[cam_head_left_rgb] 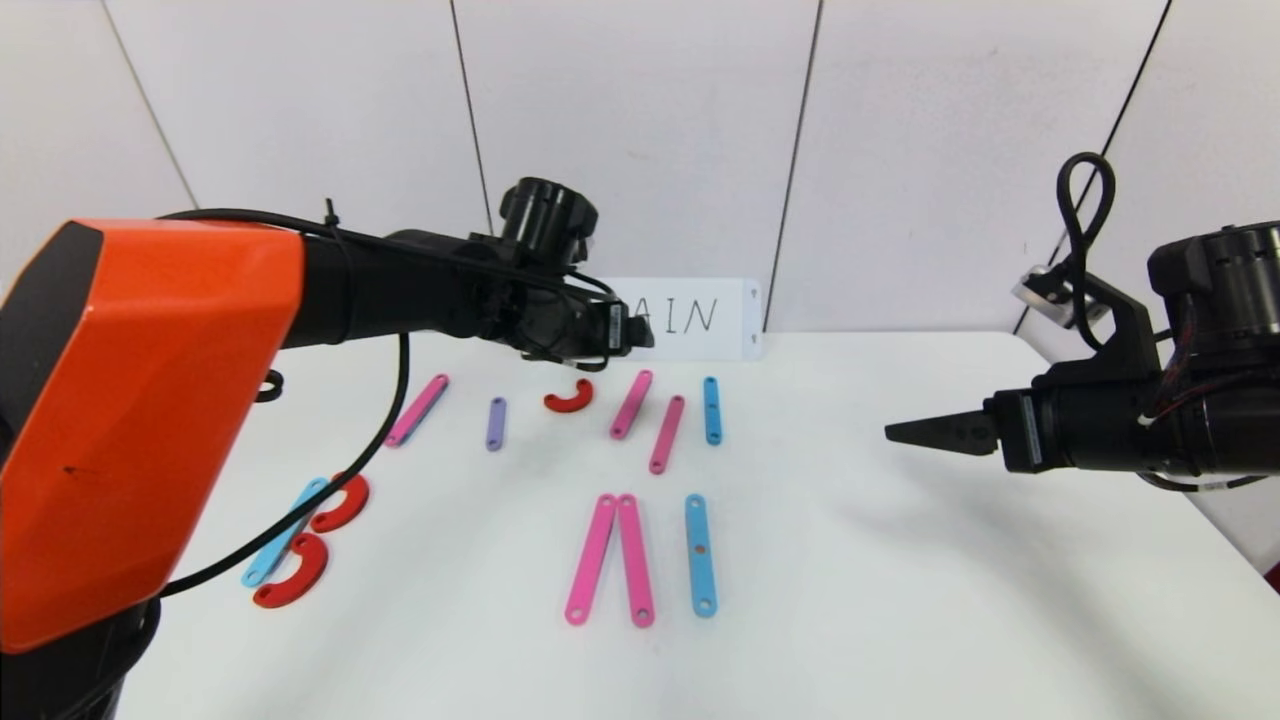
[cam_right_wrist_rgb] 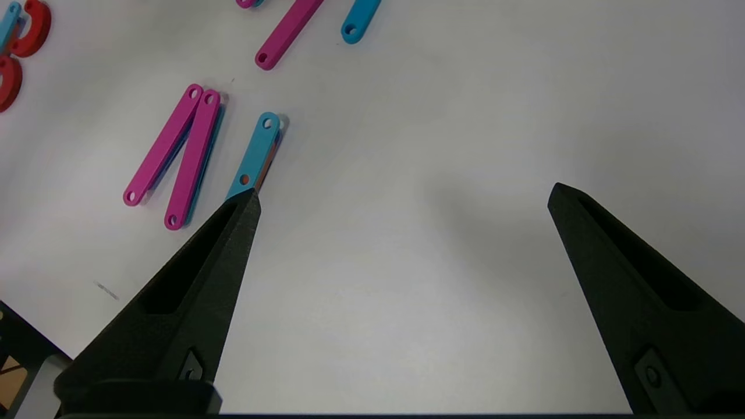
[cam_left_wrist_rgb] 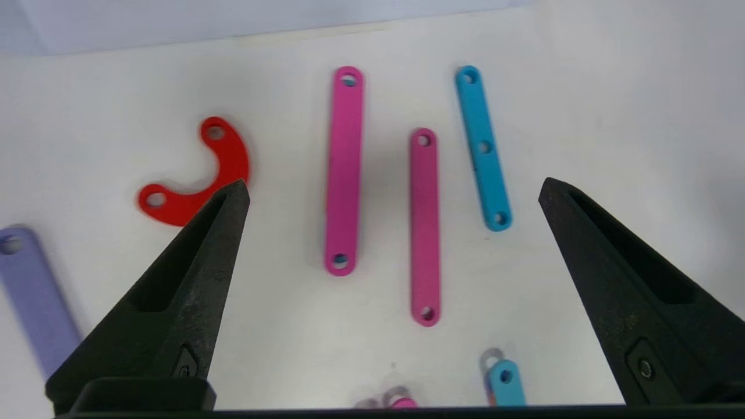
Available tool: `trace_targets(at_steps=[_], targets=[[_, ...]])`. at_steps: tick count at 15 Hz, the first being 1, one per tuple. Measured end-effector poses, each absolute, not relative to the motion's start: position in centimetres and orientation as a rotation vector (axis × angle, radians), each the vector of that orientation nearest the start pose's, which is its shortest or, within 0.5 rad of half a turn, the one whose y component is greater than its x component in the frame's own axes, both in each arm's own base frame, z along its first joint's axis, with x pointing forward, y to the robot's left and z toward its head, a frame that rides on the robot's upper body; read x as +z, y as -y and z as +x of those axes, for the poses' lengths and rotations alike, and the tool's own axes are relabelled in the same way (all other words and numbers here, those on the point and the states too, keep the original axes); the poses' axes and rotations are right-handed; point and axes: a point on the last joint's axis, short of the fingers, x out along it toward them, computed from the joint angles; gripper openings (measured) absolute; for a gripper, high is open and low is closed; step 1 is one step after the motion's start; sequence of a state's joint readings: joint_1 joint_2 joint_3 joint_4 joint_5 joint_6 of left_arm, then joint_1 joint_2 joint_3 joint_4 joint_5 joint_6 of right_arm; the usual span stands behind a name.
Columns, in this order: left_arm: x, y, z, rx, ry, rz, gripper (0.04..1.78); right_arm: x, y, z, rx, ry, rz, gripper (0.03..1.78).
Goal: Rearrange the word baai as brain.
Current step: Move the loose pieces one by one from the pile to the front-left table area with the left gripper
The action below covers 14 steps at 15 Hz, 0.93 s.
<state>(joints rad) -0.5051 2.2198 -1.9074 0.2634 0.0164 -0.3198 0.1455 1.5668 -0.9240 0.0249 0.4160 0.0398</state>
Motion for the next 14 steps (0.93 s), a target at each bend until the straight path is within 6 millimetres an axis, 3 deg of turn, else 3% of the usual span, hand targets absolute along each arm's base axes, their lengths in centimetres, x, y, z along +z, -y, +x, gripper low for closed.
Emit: trace_targets(at_steps=[7, 14], targets=[[20.4, 13.5, 40.6, -0.210, -0.783, -0.048, 1.74, 19.0, -5.0, 26.3, 0.535, -0.625, 0.120, 1.73], [18.6, 6.5, 42.1, -0.009, -0.886, -0.003, 1.74, 18.3, -5.2, 26.6, 0.537, -0.647, 0.125, 1.73]])
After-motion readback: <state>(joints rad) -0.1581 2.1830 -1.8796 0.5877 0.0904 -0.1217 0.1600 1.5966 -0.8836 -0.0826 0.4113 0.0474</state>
